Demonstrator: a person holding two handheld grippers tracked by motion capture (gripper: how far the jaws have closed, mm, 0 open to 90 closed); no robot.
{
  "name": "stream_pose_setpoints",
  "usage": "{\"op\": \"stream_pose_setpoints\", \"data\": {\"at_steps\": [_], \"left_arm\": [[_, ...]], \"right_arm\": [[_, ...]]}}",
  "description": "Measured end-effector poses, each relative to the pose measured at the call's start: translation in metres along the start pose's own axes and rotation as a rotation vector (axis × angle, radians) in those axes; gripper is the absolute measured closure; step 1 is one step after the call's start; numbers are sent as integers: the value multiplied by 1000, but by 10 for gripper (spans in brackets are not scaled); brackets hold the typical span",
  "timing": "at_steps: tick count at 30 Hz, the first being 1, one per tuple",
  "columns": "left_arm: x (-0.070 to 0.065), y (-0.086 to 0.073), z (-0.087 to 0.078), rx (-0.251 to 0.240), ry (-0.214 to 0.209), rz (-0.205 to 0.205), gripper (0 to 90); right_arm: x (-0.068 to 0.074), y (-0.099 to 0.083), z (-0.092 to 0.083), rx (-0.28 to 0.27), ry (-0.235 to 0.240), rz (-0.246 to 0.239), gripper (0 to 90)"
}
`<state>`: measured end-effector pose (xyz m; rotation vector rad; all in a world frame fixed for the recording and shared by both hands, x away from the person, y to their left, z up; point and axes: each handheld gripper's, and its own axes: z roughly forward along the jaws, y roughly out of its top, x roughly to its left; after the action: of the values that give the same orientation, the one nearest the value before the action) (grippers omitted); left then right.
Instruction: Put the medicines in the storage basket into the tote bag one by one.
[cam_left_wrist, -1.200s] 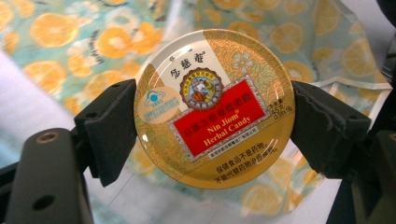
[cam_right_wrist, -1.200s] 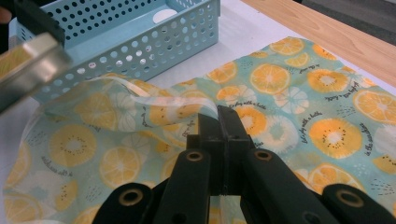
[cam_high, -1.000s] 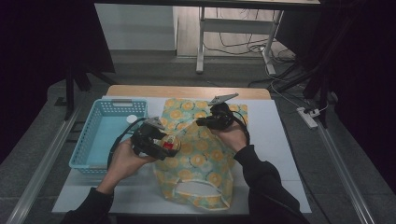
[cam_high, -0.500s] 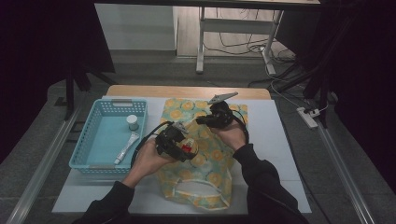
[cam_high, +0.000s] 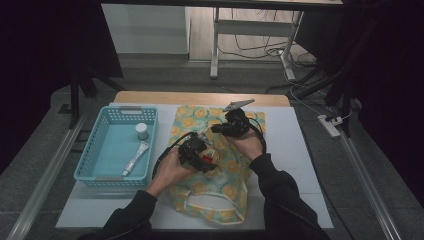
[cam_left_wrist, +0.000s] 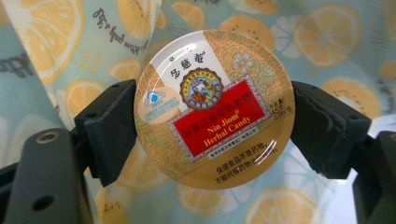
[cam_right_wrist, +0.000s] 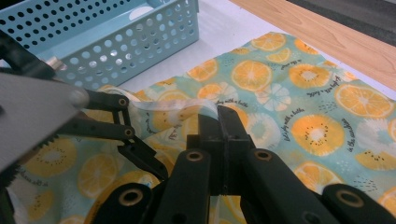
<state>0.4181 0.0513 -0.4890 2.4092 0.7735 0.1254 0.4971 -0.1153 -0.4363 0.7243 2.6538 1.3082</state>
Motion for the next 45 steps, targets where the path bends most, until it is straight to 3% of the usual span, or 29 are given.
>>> {"op": "stream_pose_setpoints", "data": {"at_steps": [11, 16, 21, 23, 34, 45], "left_arm": [[6, -1, 24, 31, 38, -1, 204], [8, -1, 28, 26, 46, -18, 202], [8, -2, 31, 31, 73, -3, 194], [7, -2, 32, 22, 82, -18, 188], [6, -1, 10, -63, 69, -55, 65], [0, -10, -21, -172, -17, -90, 14]], "right_arm": [[-2, -1, 4, 1, -7, -1, 900], [-2, -3, 7, 3, -7, -1, 900], [-3, -5, 7, 3, -8, 3, 900], [-3, -6, 7, 5, -9, 5, 900], [-5, -9, 5, 1, -7, 14, 900], [-5, -12, 3, -11, 4, 20, 900]]}}
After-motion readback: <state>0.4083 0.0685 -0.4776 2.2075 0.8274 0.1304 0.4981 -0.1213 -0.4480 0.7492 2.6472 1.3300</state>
